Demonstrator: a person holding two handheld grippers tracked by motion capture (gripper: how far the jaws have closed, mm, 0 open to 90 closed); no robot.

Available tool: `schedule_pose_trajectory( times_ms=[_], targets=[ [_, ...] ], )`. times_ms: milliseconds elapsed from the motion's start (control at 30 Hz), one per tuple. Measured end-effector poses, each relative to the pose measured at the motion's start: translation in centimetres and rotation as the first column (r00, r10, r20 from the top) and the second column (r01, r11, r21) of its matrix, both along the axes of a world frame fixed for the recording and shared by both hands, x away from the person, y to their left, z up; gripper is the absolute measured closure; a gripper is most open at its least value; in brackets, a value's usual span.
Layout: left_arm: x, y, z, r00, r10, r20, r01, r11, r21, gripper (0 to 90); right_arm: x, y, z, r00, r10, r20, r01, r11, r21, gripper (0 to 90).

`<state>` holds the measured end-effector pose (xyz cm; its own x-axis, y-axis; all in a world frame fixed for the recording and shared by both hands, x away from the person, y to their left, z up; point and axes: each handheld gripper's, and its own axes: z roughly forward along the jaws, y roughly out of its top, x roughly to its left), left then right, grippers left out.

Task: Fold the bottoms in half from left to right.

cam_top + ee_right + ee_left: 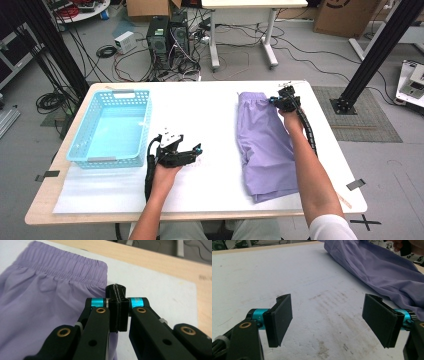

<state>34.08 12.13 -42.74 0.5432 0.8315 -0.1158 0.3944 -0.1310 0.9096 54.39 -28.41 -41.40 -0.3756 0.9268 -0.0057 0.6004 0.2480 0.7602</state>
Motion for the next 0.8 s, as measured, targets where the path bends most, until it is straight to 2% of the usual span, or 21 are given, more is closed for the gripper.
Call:
schedule_pose_trajectory(
  times_ms=[33, 67, 100, 167, 200, 267, 300, 367, 467, 500, 567, 667, 767, 800],
  targets=[
    [0.0, 0.0, 0.0, 1.0000, 0.003, 0.001, -0.003, 1.0000, -0.007, 24.2, -0.1, -0.2, -0.2, 1.0000, -0.002, -0.008, 0.002, 0.9998, 0.020, 86.4],
    [0.0, 0.0, -0.1, 1.0000, 0.002, 0.001, -0.002, 1.0000, -0.005, 24.2, -0.2, -0.3, -0.1, 0.9998, -0.018, -0.009, 0.018, 0.9995, 0.026, 79.0],
    [0.0, 0.1, -0.1, 1.0000, 0.001, 0.000, -0.001, 1.0000, -0.008, 24.2, -0.3, -0.4, 0.0, 0.9998, -0.016, -0.008, 0.017, 0.9984, 0.055, 75.3],
    [0.0, 0.1, -0.2, 1.0000, 0.002, -0.001, -0.002, 1.0000, -0.009, 24.2, -0.7, -0.2, 0.8, 0.9997, -0.010, 0.024, 0.008, 0.9953, 0.097, 59.1],
    [0.0, 0.1, -0.2, 1.0000, 0.001, -0.003, -0.001, 1.0000, -0.010, 24.2, -0.9, 0.1, 1.2, 0.9987, -0.010, 0.050, 0.004, 0.9943, 0.106, 57.7],
    [-0.1, 0.1, -0.2, 1.0000, -0.004, 0.002, 0.004, 1.0000, -0.006, 24.2, -1.3, 1.1, 1.8, 0.9949, 0.046, 0.089, -0.058, 0.9897, 0.131, 57.7],
    [-0.1, 0.0, -0.2, 1.0000, -0.001, 0.002, 0.001, 0.9999, -0.014, 24.2, -1.5, 1.8, 2.1, 0.9926, 0.055, 0.108, -0.067, 0.9922, 0.105, 57.7],
    [-0.1, 0.0, -0.2, 1.0000, -0.003, 0.003, 0.003, 0.9999, -0.015, 24.2, -1.7, 3.2, 2.1, 0.9855, 0.110, 0.129, -0.122, 0.9885, 0.089, 58.0],
    [-0.2, 0.1, -0.2, 1.0000, -0.005, 0.000, 0.005, 0.9999, -0.015, 24.2, -1.3, 5.4, 0.9, 0.9798, 0.191, 0.059, -0.197, 0.9744, 0.109, 52.8],
    [-0.2, 0.1, -0.2, 1.0000, -0.006, -0.001, 0.006, 0.9998, -0.019, 24.2, -1.1, 6.0, 0.4, 0.9787, 0.202, 0.039, -0.205, 0.9730, 0.107, 50.2],
    [-0.3, 0.1, -0.2, 1.0000, 0.000, -0.001, 0.000, 0.9997, -0.026, 24.2, -0.7, 7.2, -0.5, 0.9787, 0.205, 0.001, -0.205, 0.9751, 0.085, 48.3],
    [-0.3, 0.3, -0.1, 1.0000, -0.002, 0.001, 0.002, 0.9997, -0.026, 24.2, 0.1, 8.2, -1.7, 0.9789, 0.200, -0.039, -0.197, 0.9768, 0.085, 48.3],
    [-0.3, 0.3, -0.1, 1.0000, 0.001, 0.002, -0.001, 0.9994, -0.035, 24.2, 0.6, 8.6, -2.8, 0.9783, 0.195, -0.070, -0.188, 0.9778, 0.092, 48.8],
    [-0.3, 0.4, -0.1, 1.0000, 0.000, 0.001, 0.000, 0.9994, -0.034, 24.2, 0.6, 8.7, -3.1, 0.9787, 0.194, -0.066, -0.189, 0.9782, 0.087, 48.9]
  ],
)
